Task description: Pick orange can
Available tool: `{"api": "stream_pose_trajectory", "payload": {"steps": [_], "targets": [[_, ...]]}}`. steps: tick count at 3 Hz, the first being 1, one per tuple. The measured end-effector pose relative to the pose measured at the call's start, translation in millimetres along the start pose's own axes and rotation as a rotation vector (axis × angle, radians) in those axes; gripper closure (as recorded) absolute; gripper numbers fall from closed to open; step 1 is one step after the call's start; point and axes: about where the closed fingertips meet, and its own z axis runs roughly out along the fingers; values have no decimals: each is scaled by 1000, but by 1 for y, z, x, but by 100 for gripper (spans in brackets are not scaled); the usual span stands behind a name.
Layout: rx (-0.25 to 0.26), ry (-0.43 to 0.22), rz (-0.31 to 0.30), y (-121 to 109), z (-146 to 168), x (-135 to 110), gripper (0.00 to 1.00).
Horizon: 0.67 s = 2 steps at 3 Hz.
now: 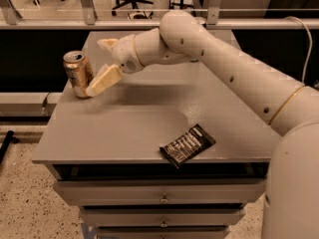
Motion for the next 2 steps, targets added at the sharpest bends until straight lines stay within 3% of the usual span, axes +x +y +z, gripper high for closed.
{"api": "stream_pose_trajectory", "payload": {"steps": [1, 2], "targets": [[-32, -43, 28, -5, 28, 4, 0], [-61, -77, 50, -9, 50, 6, 15]]}}
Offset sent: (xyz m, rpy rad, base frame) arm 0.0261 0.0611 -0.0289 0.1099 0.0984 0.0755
